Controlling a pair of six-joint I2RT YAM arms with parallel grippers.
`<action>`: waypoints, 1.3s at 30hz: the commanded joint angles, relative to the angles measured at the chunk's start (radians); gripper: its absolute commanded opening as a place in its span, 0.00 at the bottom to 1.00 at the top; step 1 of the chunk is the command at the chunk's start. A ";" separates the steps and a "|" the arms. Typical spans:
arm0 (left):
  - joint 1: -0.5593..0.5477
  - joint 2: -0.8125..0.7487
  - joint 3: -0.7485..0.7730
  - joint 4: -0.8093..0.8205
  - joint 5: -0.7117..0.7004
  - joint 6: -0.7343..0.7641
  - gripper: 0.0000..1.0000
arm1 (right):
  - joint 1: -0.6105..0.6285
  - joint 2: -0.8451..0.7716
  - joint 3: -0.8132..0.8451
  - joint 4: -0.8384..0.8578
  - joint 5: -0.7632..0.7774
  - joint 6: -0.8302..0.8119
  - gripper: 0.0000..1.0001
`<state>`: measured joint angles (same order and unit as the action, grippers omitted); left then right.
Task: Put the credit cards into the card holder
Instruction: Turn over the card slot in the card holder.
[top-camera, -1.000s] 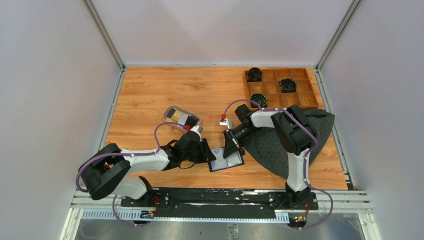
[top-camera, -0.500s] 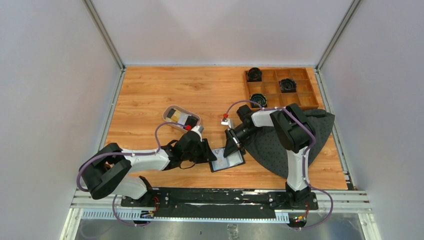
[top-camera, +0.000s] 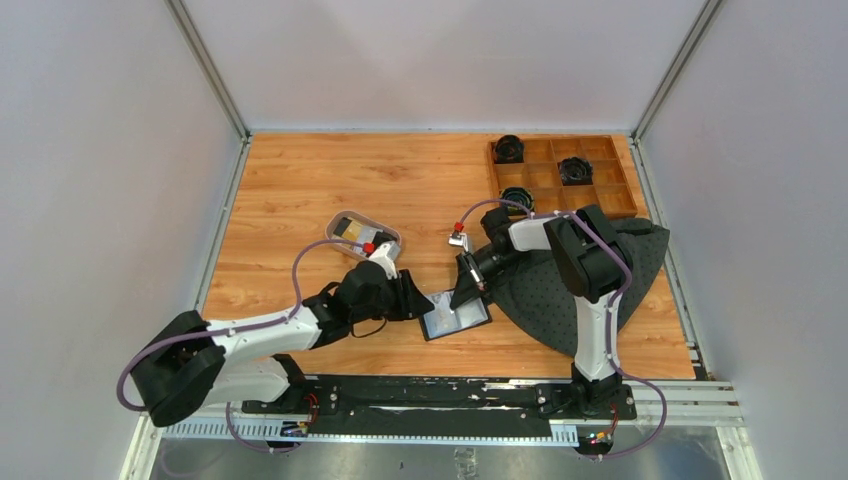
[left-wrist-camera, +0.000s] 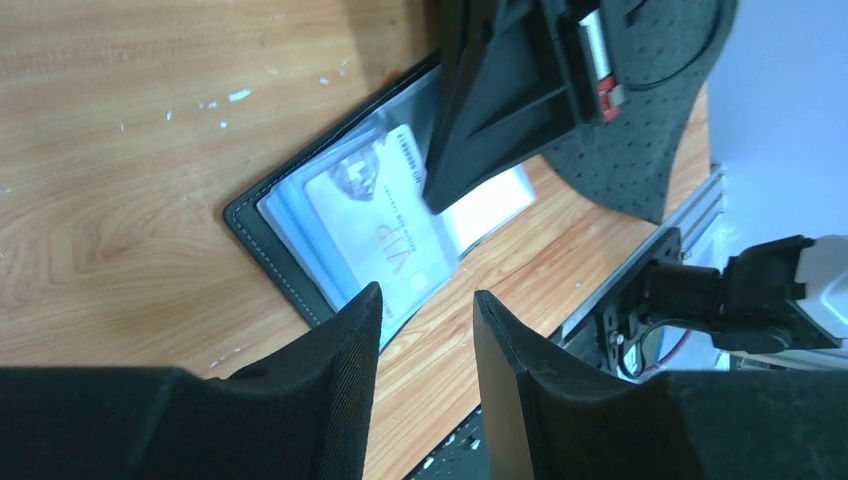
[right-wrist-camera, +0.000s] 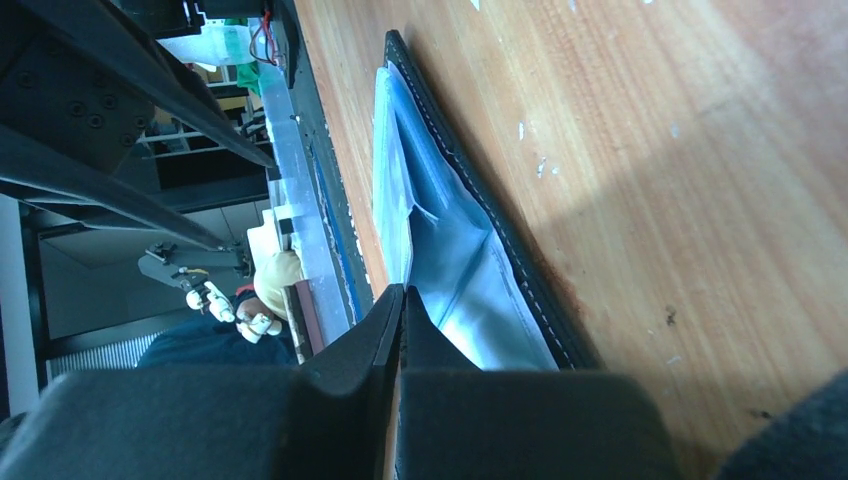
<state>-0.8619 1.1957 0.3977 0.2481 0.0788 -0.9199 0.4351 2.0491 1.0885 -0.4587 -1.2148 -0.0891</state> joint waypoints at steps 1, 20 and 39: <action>-0.011 -0.077 -0.037 0.025 -0.053 0.055 0.45 | -0.014 0.016 -0.004 0.000 -0.047 -0.017 0.00; 0.092 0.108 0.032 0.149 0.175 0.071 0.45 | -0.045 0.048 -0.006 -0.018 -0.098 -0.067 0.00; 0.098 0.230 0.015 0.227 0.127 -0.010 0.51 | -0.059 0.074 0.002 -0.053 -0.107 -0.104 0.00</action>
<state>-0.7723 1.3926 0.4160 0.4507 0.2234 -0.9279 0.3920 2.1014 1.0882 -0.4801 -1.3083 -0.1596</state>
